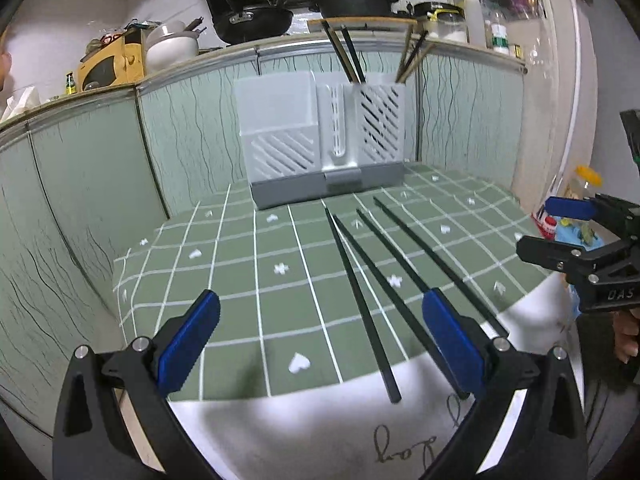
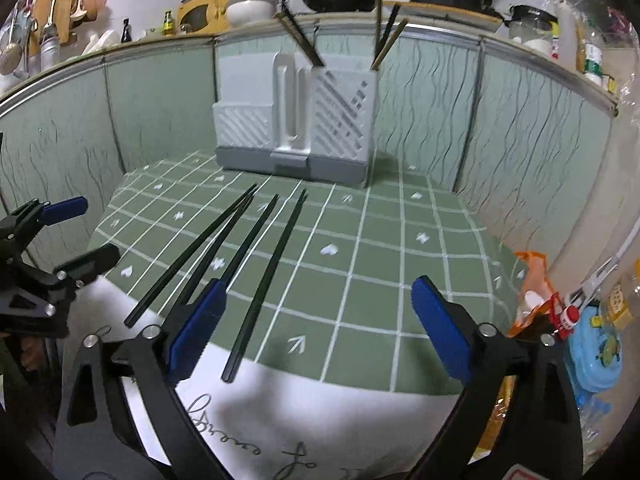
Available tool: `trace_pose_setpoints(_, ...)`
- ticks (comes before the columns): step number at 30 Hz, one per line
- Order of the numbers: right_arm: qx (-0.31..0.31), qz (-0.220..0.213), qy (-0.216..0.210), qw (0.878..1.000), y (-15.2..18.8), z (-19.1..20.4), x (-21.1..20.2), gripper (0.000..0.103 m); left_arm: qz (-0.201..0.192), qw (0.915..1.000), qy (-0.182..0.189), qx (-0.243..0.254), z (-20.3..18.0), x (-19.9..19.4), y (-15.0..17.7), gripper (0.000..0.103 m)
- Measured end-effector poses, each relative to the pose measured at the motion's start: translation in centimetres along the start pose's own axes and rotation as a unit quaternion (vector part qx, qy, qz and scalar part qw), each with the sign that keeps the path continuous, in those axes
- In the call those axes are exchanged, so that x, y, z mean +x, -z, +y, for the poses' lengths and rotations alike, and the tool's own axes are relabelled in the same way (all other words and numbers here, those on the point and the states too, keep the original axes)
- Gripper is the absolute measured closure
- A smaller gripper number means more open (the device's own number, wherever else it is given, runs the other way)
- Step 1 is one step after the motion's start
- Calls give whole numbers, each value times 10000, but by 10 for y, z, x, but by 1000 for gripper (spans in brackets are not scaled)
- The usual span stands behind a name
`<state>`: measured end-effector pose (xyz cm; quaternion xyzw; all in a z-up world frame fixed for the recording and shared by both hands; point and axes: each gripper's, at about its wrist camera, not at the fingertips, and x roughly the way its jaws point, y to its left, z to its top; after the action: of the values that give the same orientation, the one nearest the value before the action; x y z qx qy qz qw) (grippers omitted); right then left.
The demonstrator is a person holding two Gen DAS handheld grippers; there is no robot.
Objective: Organize utensils
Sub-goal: 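Close the left gripper on a black chopstick while the right gripper closes on another black chopstick, then lift both held black chopsticks upright and carry them above the white holder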
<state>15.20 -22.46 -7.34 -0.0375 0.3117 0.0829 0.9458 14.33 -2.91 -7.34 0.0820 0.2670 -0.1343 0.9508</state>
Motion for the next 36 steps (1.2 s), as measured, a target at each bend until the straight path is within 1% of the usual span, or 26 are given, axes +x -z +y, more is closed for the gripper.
trace_pose_setpoints(2,-39,98,-58,9999,5,5,5,21,97,9999,-9,51,-4,5,7,5)
trace_pose_setpoints(4,-52,197,-108,9997,10,10,11,27,178,9998,1,64,-7,9,13,5)
trace_pose_setpoints(5,-75,266,-121,9995,14,13,14,28,214,9997,-15,64,-9,10,16,5)
trace_pose_setpoints(6,-86,313,-136,9994,17,15,16,32,237,9997,-16,74,-10,11,18,5)
trace_pose_setpoints(7,-87,352,-164,9992,19,16,18,37,253,9996,-19,89,-11,12,21,8)
trace_pose_setpoints(8,-93,399,-177,9990,22,19,20,38,266,9996,-17,106,-13,12,23,11)
trace_pose_setpoints(9,-106,423,-180,9989,23,20,21,40,281,9995,-8,135,-15,13,24,17)
trace_pose_setpoints(10,-124,443,-205,9987,24,22,23,43,297,9994,-16,172,-17,13,26,20)
trace_pose_setpoints(12,-152,487,-214,9985,27,25,25,46,322,9992,-27,231,-20,15,27,23)
trace_pose_setpoints(14,-167,507,-244,9983,29,28,27,50,363,9990,-45,276,-24,18,29,30)
trace_pose_setpoints(16,-203,536,-246,9981,30,33,30,54,402,9987,-39,308,-27,22,30,41)
trace_pose_setpoints(17,-208,540,-247,9980,30,34,31,55,449,9985,-58,323,-28,25,31,43)
trace_pose_setpoints(18,-211,563,-254,9979,30,36,33,59,488,9983,-45,314,-29,27,31,48)
trace_pose_setpoints(19,-213,586,-241,9978,31,37,35,64,520,9983,5,269,-29,29,32,51)
trace_pose_setpoints(20,-208,593,-208,9978,31,37,35,66,522,9984,52,218,-28,30,33,53)
trace_pose_setpoints(22,-150,586,-252,9979,32,38,37,72,516,9985,137,139,-28,31,33,61)
trace_pose_setpoints(24,-88,562,-224,9981,32,38,37,76,533,9983,246,67,-28,31,32,67)
trace_pose_setpoints(25,-34,565,-234,9981,32,36,37,82,540,9983,232,59,-28,31,32,73)
trace_pose_setpoints(26,27,575,-230,9981,32,35,38,85,549,9983,207,74,-29,32,31,76)
trace_pose_setpoints(28,97,601,-144,9980,31,32,39,94,571,9983,136,66,-28,33,30,93)
trace_pose_setpoints(29,116,614,-149,9979,30,32,39,96,588,9982,67,29,-26,34,29,95)
trace_pose_setpoints(32,182,664,-174,9975,29,28,40,97,632,9977,195,-176,-18,35,28,97)
trace_pose_setpoints(36,271,674,-194,9972,27,21,38,97,654,9971,205,-324,-11,34,27,97)
